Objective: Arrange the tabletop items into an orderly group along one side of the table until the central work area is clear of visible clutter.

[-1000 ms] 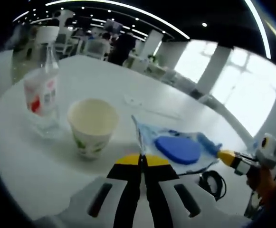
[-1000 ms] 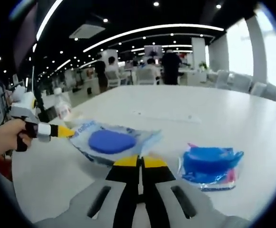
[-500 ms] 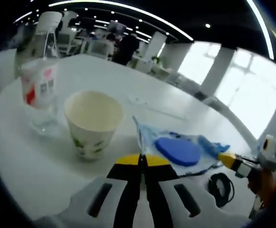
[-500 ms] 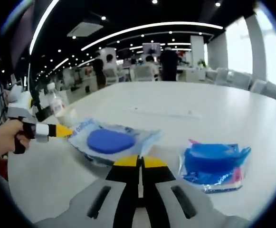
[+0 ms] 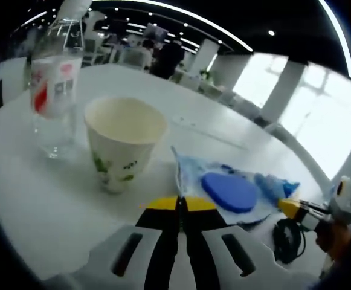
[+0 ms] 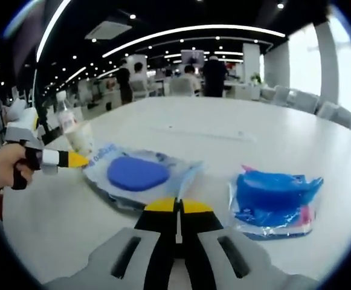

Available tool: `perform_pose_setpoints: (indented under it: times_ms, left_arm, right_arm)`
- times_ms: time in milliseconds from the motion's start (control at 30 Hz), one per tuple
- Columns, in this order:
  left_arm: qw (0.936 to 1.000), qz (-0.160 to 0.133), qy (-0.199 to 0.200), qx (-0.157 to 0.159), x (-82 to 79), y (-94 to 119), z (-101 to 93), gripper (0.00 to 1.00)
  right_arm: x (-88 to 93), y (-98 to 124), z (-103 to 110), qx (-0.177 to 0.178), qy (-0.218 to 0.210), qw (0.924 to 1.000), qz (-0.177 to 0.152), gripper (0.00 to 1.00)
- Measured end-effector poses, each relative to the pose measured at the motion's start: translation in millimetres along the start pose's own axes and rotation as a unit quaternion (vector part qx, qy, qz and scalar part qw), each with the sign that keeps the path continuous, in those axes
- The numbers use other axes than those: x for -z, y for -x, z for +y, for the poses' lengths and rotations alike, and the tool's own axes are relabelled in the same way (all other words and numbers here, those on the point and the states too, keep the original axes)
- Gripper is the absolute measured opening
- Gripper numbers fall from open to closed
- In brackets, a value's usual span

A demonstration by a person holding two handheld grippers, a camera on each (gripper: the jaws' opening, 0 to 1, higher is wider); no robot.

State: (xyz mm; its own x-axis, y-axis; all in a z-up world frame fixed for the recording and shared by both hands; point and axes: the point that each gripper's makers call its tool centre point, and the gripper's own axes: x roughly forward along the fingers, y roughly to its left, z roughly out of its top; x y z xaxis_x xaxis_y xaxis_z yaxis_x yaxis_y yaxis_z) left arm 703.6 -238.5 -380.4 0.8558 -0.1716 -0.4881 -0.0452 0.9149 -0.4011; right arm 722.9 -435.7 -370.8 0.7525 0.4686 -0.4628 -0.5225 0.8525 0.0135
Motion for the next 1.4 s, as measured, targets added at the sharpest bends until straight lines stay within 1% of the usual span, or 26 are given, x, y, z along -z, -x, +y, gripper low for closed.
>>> perform_pose_setpoints:
  times_ms: [300,467,633,667,733,800,900,967,1067,1400]
  left_arm:
    - [1.0,-0.002,0.002,-0.007,3.8,-0.3,4.2,0.0]
    - [0.9998,0.0,-0.01,-0.017,8.1,-1.7,7.3,0.0]
    - [0.9998,0.001,-0.011,-0.018,9.0,-1.4,8.2,0.0]
    - [0.9998,0.0,-0.009,-0.017,8.9,-1.3,8.2,0.0]
    - [0.9997,-0.004,0.013,-0.019,9.4,-1.3,9.6,0.0]
    - [0.9998,-0.005,0.012,-0.018,9.8,-1.3,10.0,0.01]
    - [0.9998,-0.005,0.006,-0.021,9.3,-0.9,9.4,0.01]
    - [0.9995,-0.004,0.017,-0.025,9.3,-0.6,10.0,0.01]
    - [0.9996,-0.007,0.016,-0.02,8.8,-1.0,10.0,0.01]
    - [0.9997,-0.021,0.0,-0.014,2.6,-2.1,9.7,0.03]
  right_arm:
    - [5.9,-2.4,1.1,0.007,0.031,0.9995,0.01,0.01]
    - [12.7,-3.7,0.5,0.015,0.023,0.9993,0.024,0.01]
    - [14.5,-3.7,0.8,0.018,0.032,0.9989,0.03,0.01]
    - [14.8,-3.7,0.8,0.018,0.032,0.9989,0.03,0.01]
    - [15.2,-3.7,0.9,0.019,0.033,0.9988,0.031,0.01]
    - [15.3,-3.8,0.8,0.02,0.033,0.9987,0.031,0.01]
    - [15.6,-3.8,0.7,0.022,0.029,0.9988,0.033,0.02]
    - [14.3,-4.6,-1.0,0.022,0.008,0.999,0.037,0.02]
    - [13.2,-5.3,-2.4,0.022,-0.006,0.999,0.04,0.02]
    - [12.0,-4.7,-1.1,0.03,-0.005,0.9986,0.042,0.04]
